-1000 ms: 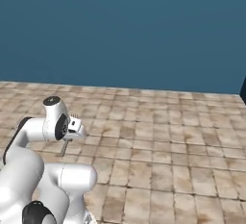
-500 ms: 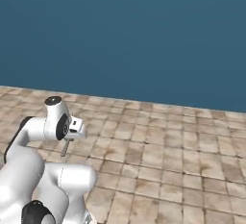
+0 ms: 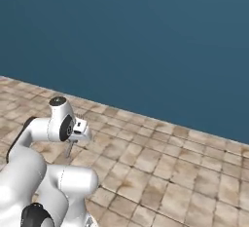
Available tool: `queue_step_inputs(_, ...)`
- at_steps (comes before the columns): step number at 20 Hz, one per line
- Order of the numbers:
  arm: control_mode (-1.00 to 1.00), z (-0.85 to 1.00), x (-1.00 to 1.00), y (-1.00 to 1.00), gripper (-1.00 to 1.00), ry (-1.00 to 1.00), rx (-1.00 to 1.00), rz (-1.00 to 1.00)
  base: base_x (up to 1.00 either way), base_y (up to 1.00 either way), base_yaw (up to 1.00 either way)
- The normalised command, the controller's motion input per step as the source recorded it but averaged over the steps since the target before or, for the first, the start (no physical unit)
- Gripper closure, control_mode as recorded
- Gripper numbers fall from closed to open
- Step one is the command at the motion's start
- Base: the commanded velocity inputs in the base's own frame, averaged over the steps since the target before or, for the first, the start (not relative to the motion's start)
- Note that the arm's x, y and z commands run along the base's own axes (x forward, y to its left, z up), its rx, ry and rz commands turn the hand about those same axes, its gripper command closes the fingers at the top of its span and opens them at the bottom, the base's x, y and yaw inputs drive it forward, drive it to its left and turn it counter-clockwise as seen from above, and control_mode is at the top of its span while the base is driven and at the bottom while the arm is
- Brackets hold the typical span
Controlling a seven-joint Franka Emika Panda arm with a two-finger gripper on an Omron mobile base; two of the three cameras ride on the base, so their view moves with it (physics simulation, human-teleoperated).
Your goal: Take the fork and place it on the left side of the plate. Then take the spoon and place it on the right side of the plate. Make sure they're directly next to the plate.
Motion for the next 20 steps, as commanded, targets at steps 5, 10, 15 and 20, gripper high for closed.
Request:
queue_step_inputs(5, 1.00, 0.00, 0.00, 0.00, 1.00, 0.00, 0.00, 0.00, 1.00, -0.02, 0.60)
queue_step_inputs(10, 1.00, 0.00, 0.00, 0.00, 1.00, 0.00, 0.00, 0.00, 1.00, -0.05, 0.63)
queue_step_inputs(15, 1.00, 0.00, 0.00, 0.00, 1.00, 0.00, 0.00, 0.00, 1.00, -0.04, 0.62)
queue_step_inputs(20, 1.00, 0.00, 0.00, 0.00, 1.00, 0.00, 0.00, 0.00, 1.00, 0.00, 0.59)
